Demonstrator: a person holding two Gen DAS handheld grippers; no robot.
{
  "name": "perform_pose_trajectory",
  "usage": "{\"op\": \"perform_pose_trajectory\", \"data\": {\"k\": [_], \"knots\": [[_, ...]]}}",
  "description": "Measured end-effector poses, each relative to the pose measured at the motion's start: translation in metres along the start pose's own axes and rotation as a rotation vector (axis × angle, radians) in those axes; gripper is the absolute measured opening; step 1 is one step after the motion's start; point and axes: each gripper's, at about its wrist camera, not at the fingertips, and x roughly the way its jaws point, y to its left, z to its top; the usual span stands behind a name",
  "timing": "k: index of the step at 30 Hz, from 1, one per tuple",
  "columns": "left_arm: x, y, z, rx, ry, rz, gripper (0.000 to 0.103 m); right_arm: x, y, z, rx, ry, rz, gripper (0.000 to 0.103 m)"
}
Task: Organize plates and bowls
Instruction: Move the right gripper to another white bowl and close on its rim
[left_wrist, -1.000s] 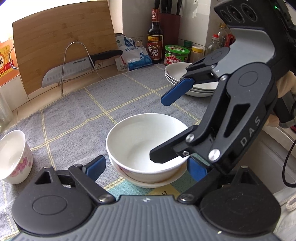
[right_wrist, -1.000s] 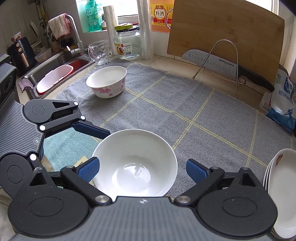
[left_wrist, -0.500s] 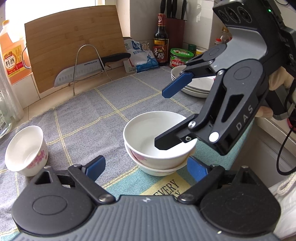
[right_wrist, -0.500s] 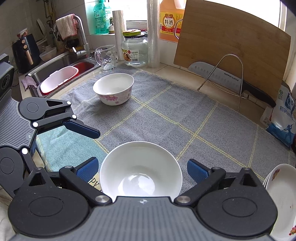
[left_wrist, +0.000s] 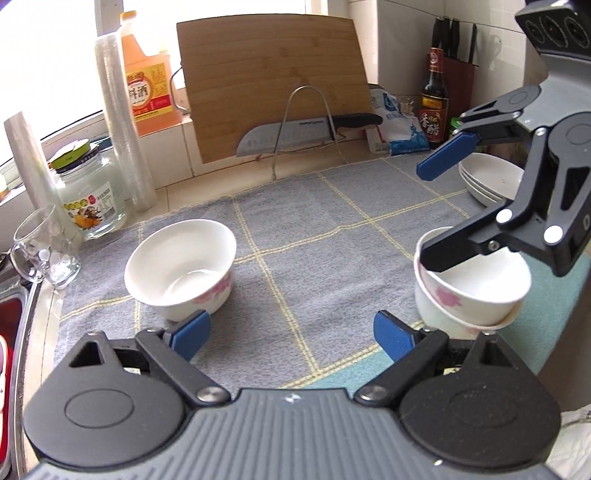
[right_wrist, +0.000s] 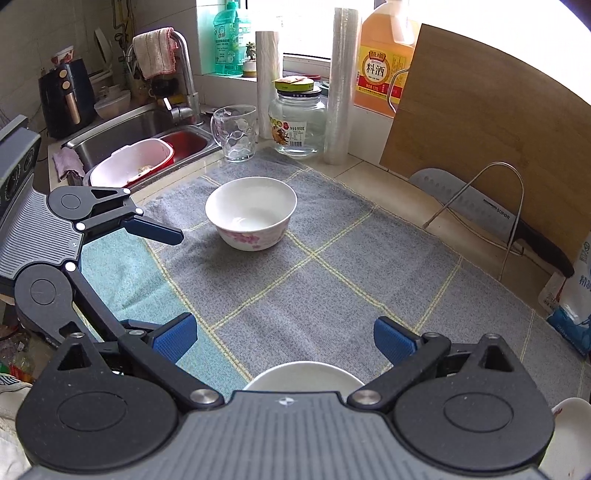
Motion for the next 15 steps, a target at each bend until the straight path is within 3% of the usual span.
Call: {"op": "perform_pose_trajectory", "data": {"k": [8, 15], "knots": [[0.031, 0.048, -0.013, -0.062, 0.011, 0.11, 0.095, 0.039, 0.006, 0.043, -0.011, 0.003, 0.029, 0.103], [0.053, 0.07, -0.01, -0.087, -0.017, 0.098, 0.095, 0.085, 0.0, 0.075, 0.028, 0.027, 0.08, 0.103]]}}
